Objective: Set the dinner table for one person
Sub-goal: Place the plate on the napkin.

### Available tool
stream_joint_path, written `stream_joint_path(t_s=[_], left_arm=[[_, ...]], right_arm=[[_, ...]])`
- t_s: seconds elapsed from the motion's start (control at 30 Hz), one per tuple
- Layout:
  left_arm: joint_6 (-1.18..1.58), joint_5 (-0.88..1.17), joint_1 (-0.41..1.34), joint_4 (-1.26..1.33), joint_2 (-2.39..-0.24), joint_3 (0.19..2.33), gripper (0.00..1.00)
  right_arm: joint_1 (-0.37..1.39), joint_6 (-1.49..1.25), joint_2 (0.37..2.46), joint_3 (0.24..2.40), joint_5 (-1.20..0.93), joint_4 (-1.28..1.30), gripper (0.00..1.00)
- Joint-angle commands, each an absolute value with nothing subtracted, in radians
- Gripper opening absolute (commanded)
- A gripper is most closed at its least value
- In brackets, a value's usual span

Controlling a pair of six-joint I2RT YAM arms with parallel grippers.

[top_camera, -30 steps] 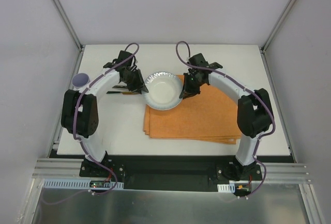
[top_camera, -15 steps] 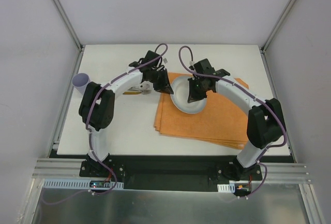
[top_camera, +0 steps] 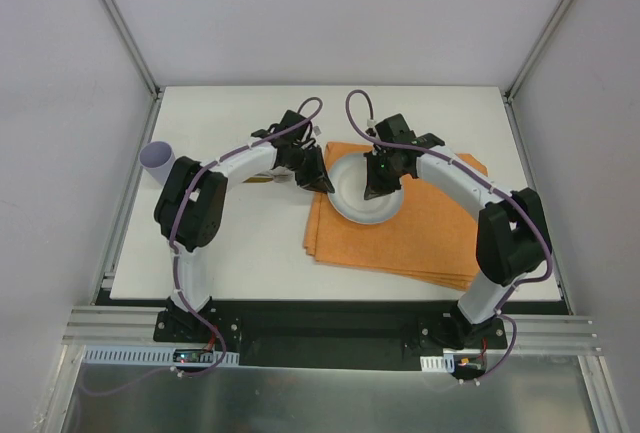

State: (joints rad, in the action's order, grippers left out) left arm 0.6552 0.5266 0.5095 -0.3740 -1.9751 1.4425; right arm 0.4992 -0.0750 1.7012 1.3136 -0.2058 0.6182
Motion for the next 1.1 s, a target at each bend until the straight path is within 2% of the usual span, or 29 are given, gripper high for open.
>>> stream_joint_path(t_s=[0.0, 0.07, 0.1, 0.17, 0.2, 0.33, 0.43, 0.7, 0.77, 0.83, 0.93, 1.0, 1.07], left_arm=[[0.676, 0.453, 0.514, -0.459, -1.96, 1.371, 0.14], [0.689, 0.446, 0.506, -0.457, -1.968, 1.35, 0.21], [0.695, 0.442, 0.506, -0.46, -1.973, 1.345, 0.34], [0.696, 0.411, 0.505, -0.472, -1.973, 1.341, 0.47], [0.699, 0.394, 0.505, -0.482, -1.971, 1.342, 0.61], [0.71, 0.322, 0.491, -0.515, -1.939, 1.338, 0.9], [0.709, 0.261, 0.488, -0.515, -1.878, 1.333, 0.96], [0.628, 0.27, 0.494, -0.515, -1.677, 1.416, 0.98], [0.606, 0.313, 0.495, -0.515, -1.634, 1.42, 0.99], [0.589, 0.394, 0.499, -0.517, -1.617, 1.422, 0.97], [0.552, 0.515, 0.515, -0.515, -1.614, 1.399, 0.59], [0.541, 0.548, 0.525, -0.517, -1.623, 1.346, 0.41], [0.528, 0.572, 0.532, -0.518, -1.623, 1.303, 0.29]], right_arm=[[0.492, -0.052, 1.707, 1.347, -0.222, 0.634, 0.01], [0.491, -0.049, 1.707, 1.348, -0.222, 0.637, 0.01], [0.491, -0.049, 1.707, 1.348, -0.225, 0.638, 0.01], [0.491, -0.045, 1.706, 1.345, -0.227, 0.643, 0.01], [0.492, -0.043, 1.706, 1.344, -0.227, 0.643, 0.01], [0.491, -0.04, 1.697, 1.339, -0.224, 0.65, 0.01], [0.488, -0.037, 1.687, 1.342, -0.218, 0.658, 0.01], [0.42, -0.109, 1.634, 1.307, -0.049, 0.71, 0.01], [0.371, -0.147, 1.608, 1.273, -0.016, 0.712, 0.01], [0.333, -0.161, 1.583, 1.252, -0.006, 0.718, 0.01], [0.304, -0.161, 1.569, 1.244, 0.057, 0.732, 0.01], [0.293, -0.152, 1.571, 1.247, 0.052, 0.739, 0.01], [0.287, -0.146, 1.583, 1.258, 0.048, 0.744, 0.01]])
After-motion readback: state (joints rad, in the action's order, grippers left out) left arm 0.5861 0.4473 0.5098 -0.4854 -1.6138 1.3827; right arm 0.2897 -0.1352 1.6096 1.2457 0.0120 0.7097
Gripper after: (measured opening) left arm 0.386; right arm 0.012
